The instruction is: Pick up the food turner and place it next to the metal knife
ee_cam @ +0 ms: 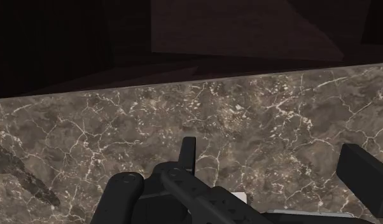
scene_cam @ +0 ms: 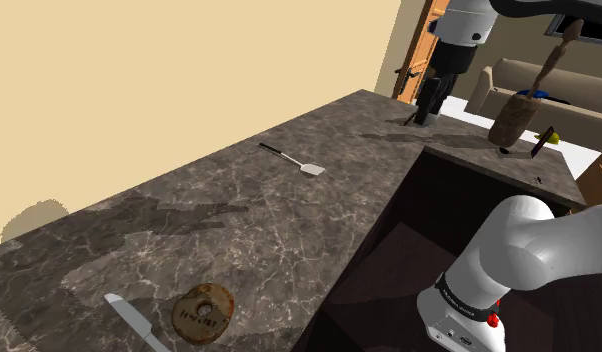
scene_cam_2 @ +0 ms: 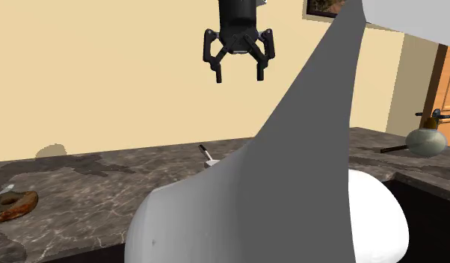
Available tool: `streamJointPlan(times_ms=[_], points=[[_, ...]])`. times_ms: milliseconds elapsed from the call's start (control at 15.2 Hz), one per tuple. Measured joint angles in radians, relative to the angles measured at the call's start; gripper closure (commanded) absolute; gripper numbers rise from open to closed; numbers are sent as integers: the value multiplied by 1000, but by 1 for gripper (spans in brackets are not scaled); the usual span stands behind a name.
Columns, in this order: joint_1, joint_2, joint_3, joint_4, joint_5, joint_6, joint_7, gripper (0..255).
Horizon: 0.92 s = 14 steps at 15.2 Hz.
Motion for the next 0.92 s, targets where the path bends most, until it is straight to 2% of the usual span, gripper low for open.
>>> streamJointPlan(times_ms=[198,594,924], points=[[3,25,-2,-13,2,39,0,0],[18,173,-20,-39,9,225,-8,0],[34,330,-29,-17,22,370,-15,0]])
